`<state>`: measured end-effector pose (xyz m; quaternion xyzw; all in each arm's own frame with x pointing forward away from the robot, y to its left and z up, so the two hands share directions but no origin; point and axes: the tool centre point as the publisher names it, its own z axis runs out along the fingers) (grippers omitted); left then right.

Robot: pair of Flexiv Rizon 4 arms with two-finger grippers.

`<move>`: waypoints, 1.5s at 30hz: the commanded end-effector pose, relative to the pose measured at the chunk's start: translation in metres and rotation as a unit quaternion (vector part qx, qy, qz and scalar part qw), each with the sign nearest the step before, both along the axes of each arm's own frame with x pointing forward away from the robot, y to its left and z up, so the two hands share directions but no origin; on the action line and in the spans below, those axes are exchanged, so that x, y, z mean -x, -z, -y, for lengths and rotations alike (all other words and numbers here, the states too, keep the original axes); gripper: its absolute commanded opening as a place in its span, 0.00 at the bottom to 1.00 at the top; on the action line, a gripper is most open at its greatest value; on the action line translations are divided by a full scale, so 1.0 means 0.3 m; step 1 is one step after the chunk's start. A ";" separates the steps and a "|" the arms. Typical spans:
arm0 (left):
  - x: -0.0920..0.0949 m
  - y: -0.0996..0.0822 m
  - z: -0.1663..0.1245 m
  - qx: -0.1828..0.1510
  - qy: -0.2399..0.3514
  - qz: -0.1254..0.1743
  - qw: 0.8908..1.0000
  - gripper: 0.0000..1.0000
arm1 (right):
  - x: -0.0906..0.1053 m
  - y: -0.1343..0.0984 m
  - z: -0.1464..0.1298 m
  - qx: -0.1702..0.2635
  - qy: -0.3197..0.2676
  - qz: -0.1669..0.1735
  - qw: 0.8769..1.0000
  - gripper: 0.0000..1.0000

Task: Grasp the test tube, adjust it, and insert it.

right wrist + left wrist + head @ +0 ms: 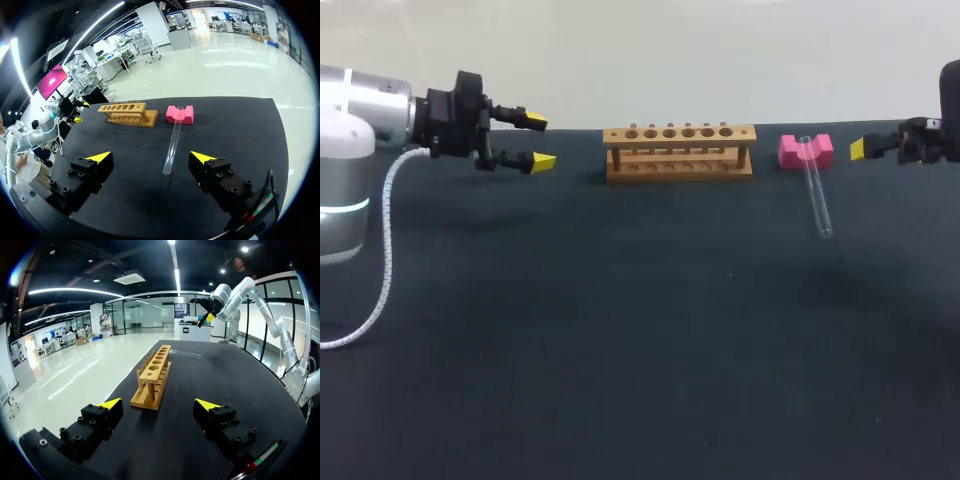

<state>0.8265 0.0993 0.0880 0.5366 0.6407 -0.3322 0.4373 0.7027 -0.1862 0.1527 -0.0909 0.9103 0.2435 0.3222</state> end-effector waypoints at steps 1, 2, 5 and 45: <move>-0.014 0.001 0.009 0.001 0.037 -0.014 0.999 1.00 | -0.001 -0.002 0.000 0.001 0.000 -0.001 1.000 1.00; -0.012 0.001 0.010 0.004 0.036 -0.018 0.999 1.00 | -0.001 -0.002 0.000 0.001 0.000 -0.001 1.000 1.00; 0.000 -0.001 0.009 0.004 0.033 -0.019 0.999 1.00 | -0.001 -0.002 0.000 0.001 0.000 -0.001 1.000 1.00; 0.030 -0.004 0.006 -0.003 -0.004 0.008 1.000 1.00 | -0.050 0.002 -0.069 0.051 0.057 0.020 0.997 1.00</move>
